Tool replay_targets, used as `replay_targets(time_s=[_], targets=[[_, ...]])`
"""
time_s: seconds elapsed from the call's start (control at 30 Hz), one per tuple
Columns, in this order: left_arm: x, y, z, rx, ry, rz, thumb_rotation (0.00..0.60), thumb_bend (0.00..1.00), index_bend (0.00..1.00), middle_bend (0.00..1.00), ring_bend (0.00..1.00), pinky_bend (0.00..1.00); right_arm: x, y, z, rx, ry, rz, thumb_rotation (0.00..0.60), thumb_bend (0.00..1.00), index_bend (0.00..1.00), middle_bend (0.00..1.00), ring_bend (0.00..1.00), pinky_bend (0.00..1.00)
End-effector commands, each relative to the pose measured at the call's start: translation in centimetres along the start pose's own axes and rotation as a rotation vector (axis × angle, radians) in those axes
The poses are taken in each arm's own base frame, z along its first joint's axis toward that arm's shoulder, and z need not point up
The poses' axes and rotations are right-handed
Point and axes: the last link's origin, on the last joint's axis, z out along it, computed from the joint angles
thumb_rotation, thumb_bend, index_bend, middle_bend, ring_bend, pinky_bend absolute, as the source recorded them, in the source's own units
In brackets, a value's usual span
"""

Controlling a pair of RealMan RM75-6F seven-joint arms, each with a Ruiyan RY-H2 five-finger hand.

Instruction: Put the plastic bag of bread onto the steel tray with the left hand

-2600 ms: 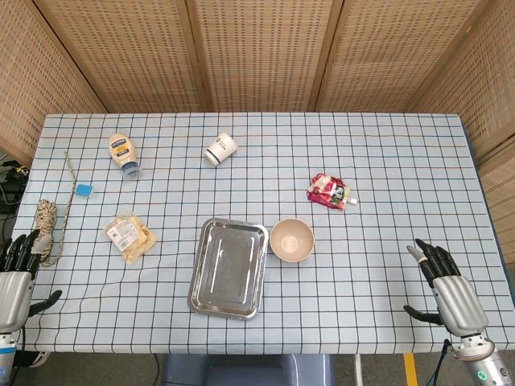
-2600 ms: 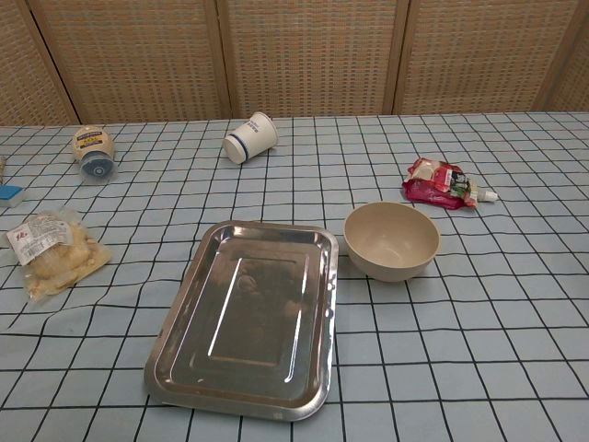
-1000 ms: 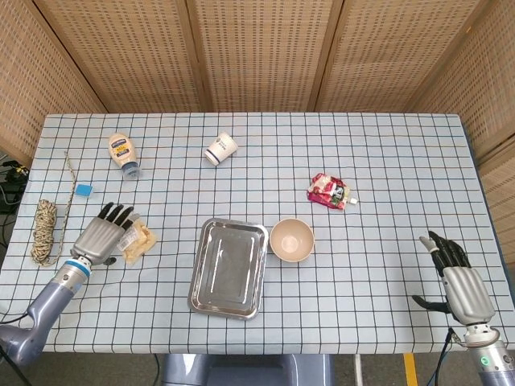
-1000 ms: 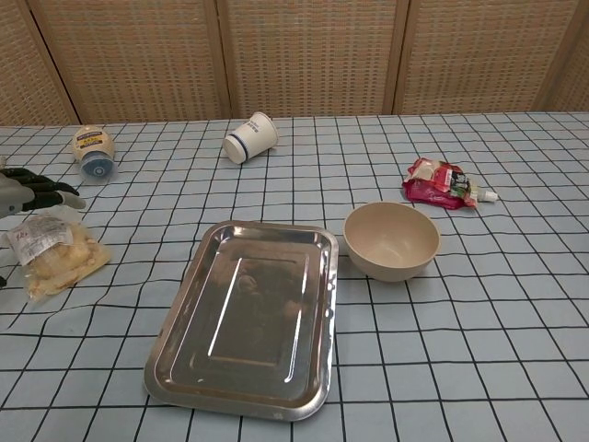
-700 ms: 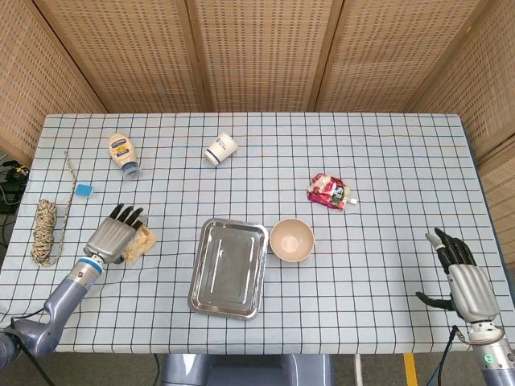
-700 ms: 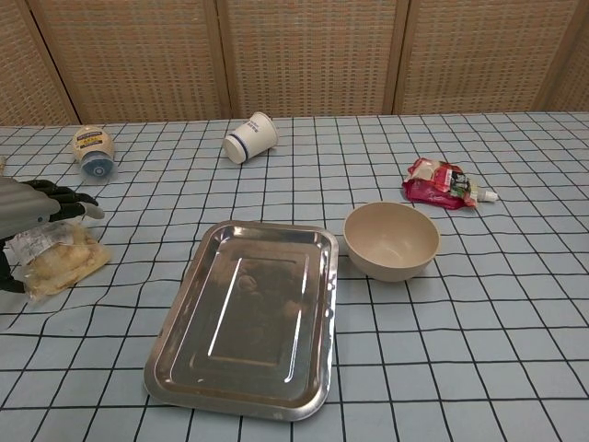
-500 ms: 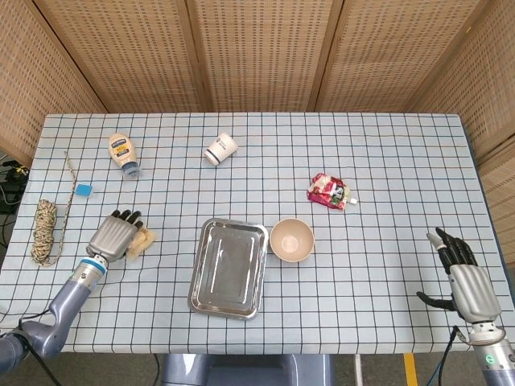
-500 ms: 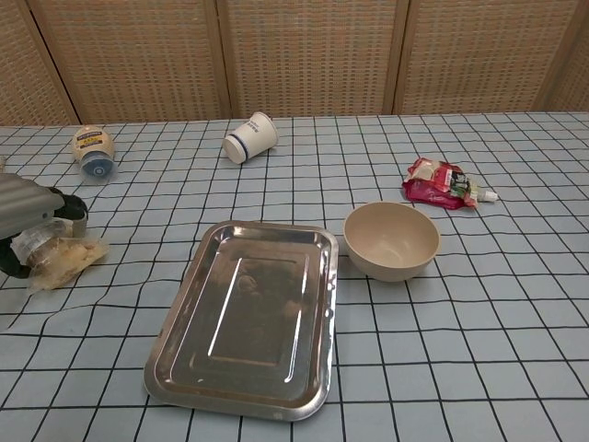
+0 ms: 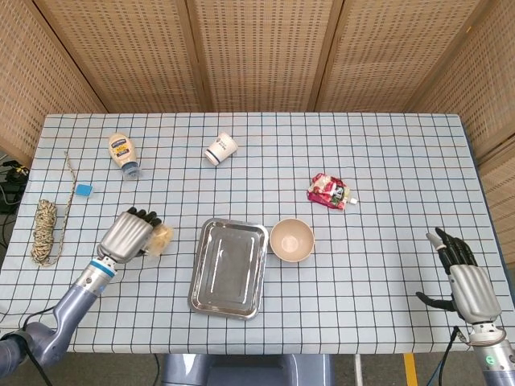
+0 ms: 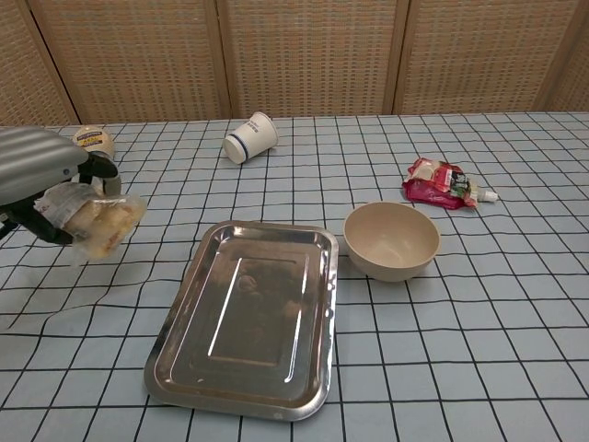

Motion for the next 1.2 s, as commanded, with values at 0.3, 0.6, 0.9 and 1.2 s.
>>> replay_targets(time_s=[0.3,0.6,0.9,1.2], targets=[[4.5,11.4,2.4,-0.312,0.103,-0.039,0.600,0.35,0.52,0.29,0.33,0.39,0.7,0.1,-0.2,0.005,0.019,0.019,0.600,0.04,0.02,0.00,0.00,0.00],[4.9,12.4,2.5,-0.275,0.053,-0.056,0.600,0.12,0.00,0.00,0.00,0.00,1.5,0.4,-0.4,0.004,0.040,0.037,0.600,0.04,0.02,0.00,0.00,0.00],[5.0,9.5,0.7,-0.167,0.086,-0.080,0.600,0.06,0.00,0.00,0.00,0.00,1.3,0.0,-0.5,0.017,0.034,0.033,0.600,0.04,0.02,0.00,0.00,0.00],[1.4,1.1,-8.4,0.231,0.084,-0.248,0.600,0.07,0.03,0.00,0.00,0.00,0.9,-0.4,-0.5,0.025,0.015,0.029,0.600,0.04,0.02,0.00,0.00,0.00]])
